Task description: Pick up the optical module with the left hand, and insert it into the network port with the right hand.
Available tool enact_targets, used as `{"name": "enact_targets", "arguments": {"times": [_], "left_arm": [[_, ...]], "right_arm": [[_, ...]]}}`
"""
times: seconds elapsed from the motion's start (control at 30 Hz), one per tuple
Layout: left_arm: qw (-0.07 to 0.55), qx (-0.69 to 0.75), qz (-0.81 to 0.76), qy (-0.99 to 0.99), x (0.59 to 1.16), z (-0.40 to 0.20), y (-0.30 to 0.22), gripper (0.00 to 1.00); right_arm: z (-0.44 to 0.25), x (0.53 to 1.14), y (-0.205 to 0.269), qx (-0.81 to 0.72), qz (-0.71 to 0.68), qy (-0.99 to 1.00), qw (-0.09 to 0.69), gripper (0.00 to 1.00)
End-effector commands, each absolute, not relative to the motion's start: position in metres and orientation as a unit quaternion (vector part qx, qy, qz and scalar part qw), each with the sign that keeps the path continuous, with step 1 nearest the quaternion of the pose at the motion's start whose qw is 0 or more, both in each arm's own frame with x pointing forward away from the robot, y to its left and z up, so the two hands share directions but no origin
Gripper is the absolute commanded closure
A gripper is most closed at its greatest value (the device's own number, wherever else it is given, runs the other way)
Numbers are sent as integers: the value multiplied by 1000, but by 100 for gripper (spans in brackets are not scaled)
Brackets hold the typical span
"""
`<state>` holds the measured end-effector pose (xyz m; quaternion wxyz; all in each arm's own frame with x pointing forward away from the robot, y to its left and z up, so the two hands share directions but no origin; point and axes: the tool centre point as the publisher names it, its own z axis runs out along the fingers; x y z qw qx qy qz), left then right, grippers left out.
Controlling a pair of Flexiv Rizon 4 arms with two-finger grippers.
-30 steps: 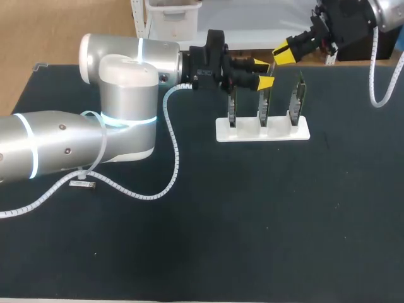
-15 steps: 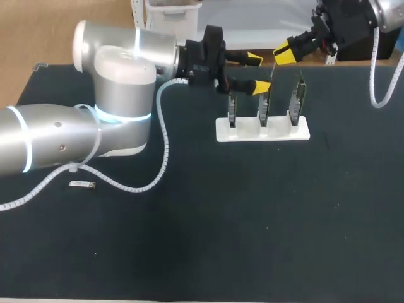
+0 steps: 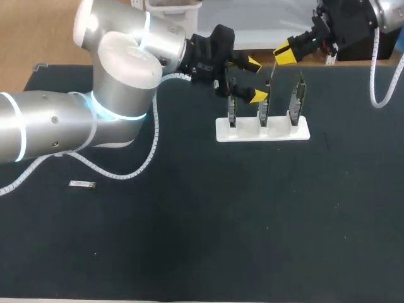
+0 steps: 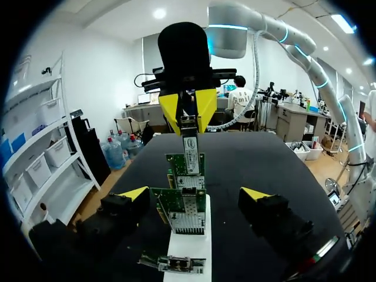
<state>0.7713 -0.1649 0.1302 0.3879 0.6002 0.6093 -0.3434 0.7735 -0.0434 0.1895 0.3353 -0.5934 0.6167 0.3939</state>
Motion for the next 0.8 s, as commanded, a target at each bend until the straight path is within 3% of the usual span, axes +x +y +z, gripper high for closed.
{"name": "enact_targets", "arguments": {"times": [0.03, 0.8], "left_arm": [[368, 607, -334, 620, 776, 130, -163, 0], [341, 606, -330, 639, 778, 120, -155, 0]], "right_arm": [[189, 774, -44, -593, 395, 616, 336, 100], [189, 776, -45, -597, 394, 615, 334, 100]]}}
